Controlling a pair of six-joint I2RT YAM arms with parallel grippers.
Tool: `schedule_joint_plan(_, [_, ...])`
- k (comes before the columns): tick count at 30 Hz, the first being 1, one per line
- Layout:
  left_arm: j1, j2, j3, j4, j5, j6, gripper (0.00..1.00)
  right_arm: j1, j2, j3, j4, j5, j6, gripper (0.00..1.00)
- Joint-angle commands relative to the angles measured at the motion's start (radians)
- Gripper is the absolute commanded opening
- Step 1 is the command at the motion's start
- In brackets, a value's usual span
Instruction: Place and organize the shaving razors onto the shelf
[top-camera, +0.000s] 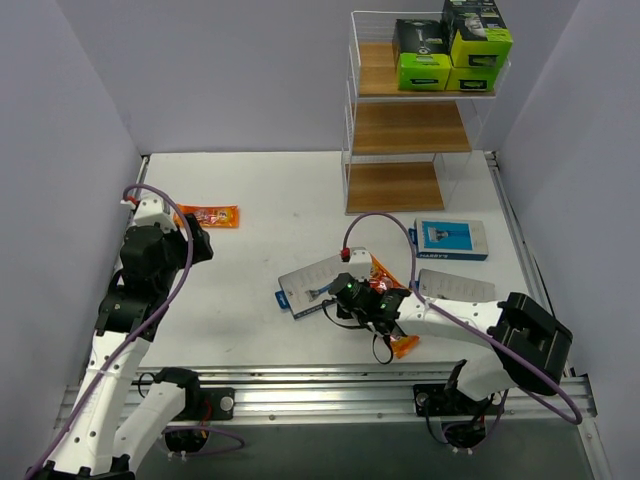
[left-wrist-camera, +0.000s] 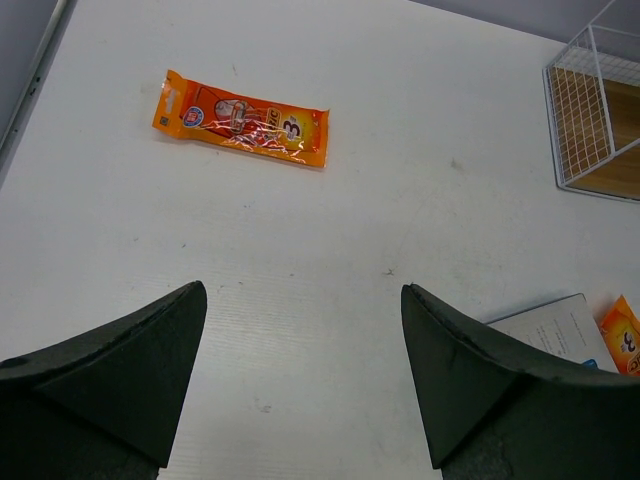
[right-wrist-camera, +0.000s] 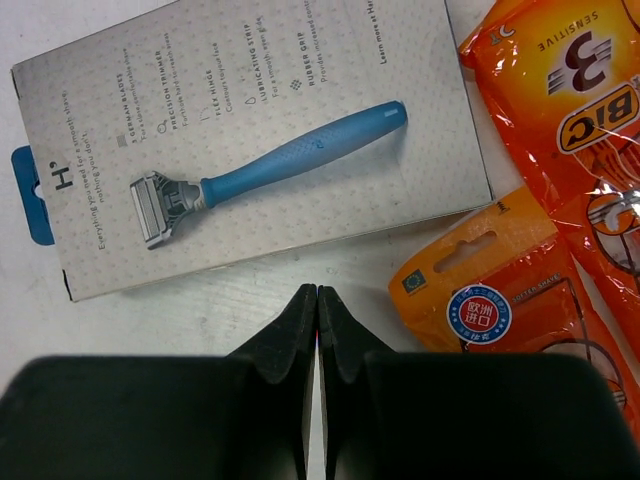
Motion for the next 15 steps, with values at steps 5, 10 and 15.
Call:
schedule_joint_plan(5, [-0.008,-0.001,0.024,0.032,0.037,0.004,0.67,-0.056,0.000,-0.031,0.021,0.002,0.034,0.00])
schedule_joint_plan(10, [-0.008,-0.001,0.024,0.035,0.050,0.010,0.17,-0.096,0.028,-0.028,0.037,-0.016,0.014,0.00])
schedule_joint_plan(15, [-0.009,-0.001,0.026,0.031,0.039,0.007,0.03,-0.121,0.064,-0.011,0.050,-0.030,-0.002,0.00])
